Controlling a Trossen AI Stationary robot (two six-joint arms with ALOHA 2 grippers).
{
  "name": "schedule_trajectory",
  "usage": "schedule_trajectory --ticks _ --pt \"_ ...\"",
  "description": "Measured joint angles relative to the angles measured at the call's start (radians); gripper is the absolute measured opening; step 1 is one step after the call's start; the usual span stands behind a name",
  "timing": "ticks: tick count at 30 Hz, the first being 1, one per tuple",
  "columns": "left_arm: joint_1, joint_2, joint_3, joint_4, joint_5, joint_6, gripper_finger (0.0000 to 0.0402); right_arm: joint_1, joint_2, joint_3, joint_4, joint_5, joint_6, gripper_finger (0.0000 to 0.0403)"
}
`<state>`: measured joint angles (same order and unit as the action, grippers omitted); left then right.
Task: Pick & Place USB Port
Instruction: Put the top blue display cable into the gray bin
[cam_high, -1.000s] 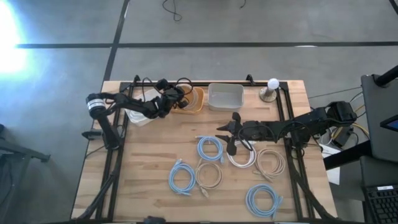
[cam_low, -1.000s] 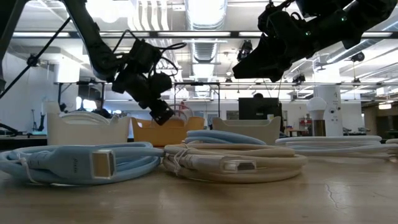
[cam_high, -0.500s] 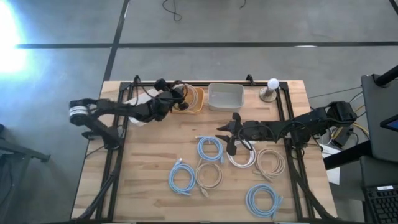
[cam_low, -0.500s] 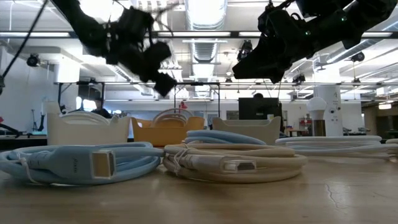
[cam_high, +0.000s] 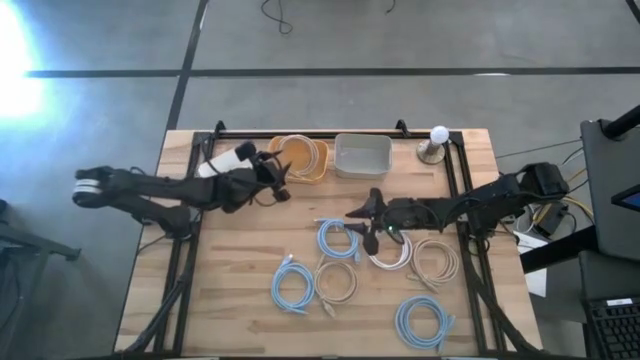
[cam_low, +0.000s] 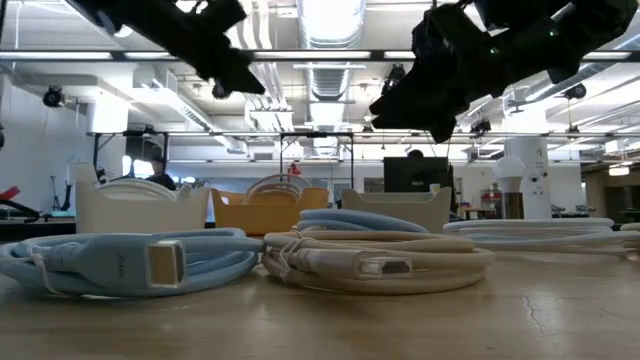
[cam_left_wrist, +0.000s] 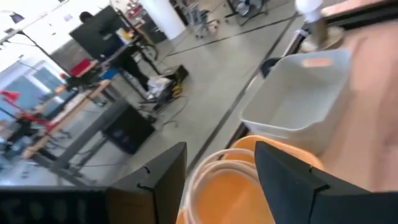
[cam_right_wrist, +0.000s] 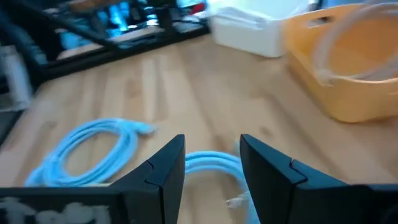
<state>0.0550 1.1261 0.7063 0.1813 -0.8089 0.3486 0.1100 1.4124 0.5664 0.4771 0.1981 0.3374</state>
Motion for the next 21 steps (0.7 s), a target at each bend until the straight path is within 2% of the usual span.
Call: schedule_trajectory --ticks 3,8,12,16,21 --pt "-0.037 -0.027 -0.002 -0.037 0.001 -0.061 0.0204 0.018 0.072 0.027 0.044 -0.043 -0.006 0.015" --pt "-0.086 -0.047 -0.008 -0.093 0.008 -0.117 0.0204 0.03 0.205 0.118 0.014 -0.05 0.002 0.015" --pt "-0.108 -0.046 -0.008 -0.14 0.008 -0.134 0.0204 0.029 0.283 0.224 -0.173 -0.059 0.039 0.015" --pt "-0.112 -0.043 -0.008 -0.183 0.009 -0.163 0.0204 0.034 0.331 0.343 -0.433 -0.12 0.066 0.015" --pt "-0.112 -0.043 -0.008 -0.2 0.008 -0.178 0.0204 0.046 0.387 0.45 -0.579 -0.138 0.074 0.015"
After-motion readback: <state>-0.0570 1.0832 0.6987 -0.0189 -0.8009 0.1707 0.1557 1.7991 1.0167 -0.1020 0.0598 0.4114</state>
